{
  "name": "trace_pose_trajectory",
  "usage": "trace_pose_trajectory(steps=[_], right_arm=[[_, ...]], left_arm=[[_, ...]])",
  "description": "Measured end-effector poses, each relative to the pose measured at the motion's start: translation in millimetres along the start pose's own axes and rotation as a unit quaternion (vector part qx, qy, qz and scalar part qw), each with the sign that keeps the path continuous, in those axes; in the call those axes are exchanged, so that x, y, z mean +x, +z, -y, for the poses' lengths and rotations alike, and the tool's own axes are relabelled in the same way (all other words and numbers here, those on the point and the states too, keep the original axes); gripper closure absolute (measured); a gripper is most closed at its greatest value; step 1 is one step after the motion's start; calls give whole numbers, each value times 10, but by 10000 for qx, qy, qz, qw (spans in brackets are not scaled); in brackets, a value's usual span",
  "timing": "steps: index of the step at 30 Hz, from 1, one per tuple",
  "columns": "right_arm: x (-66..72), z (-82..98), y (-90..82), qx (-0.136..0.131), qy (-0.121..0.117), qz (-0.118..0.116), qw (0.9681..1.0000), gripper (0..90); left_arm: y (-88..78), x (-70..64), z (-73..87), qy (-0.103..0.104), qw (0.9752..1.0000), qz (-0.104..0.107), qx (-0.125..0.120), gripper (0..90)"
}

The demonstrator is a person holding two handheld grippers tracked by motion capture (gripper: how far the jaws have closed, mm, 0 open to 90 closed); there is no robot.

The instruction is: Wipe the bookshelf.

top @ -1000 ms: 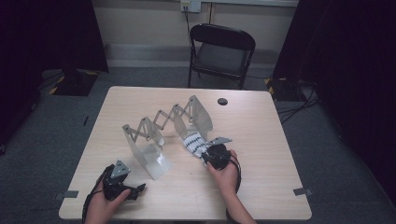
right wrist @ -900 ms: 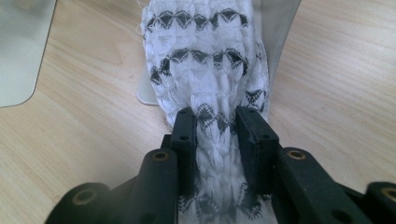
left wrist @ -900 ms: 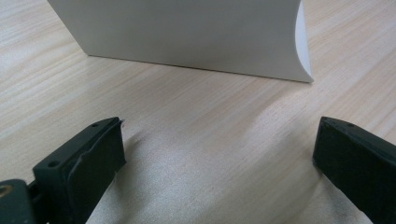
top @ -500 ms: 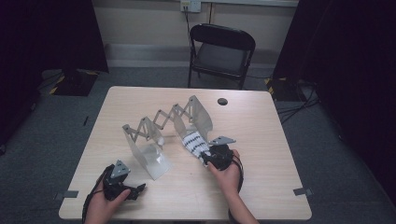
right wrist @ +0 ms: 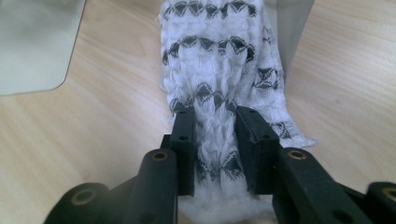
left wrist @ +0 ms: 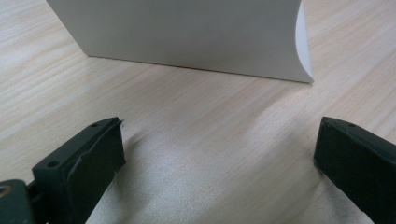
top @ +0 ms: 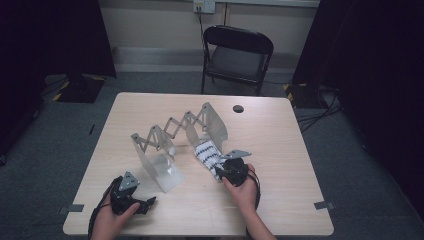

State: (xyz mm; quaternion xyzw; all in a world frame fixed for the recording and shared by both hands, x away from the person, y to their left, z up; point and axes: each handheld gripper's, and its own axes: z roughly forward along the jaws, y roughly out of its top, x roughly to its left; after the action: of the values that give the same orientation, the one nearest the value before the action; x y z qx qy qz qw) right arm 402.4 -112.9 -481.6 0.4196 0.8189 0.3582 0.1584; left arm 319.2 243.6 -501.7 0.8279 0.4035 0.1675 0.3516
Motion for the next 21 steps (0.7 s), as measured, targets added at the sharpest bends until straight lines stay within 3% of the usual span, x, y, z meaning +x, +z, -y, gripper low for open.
trace_pose_trajectory(steps=[9,21], right_arm=[[14,-225,230,76,112,53,9999,744],[-7,-304,335,54,35,77,9999,737]], left_arm=[[2,5,-3,10,10000,27,18,10],[7,4,-6,24,10000,1,7,7]])
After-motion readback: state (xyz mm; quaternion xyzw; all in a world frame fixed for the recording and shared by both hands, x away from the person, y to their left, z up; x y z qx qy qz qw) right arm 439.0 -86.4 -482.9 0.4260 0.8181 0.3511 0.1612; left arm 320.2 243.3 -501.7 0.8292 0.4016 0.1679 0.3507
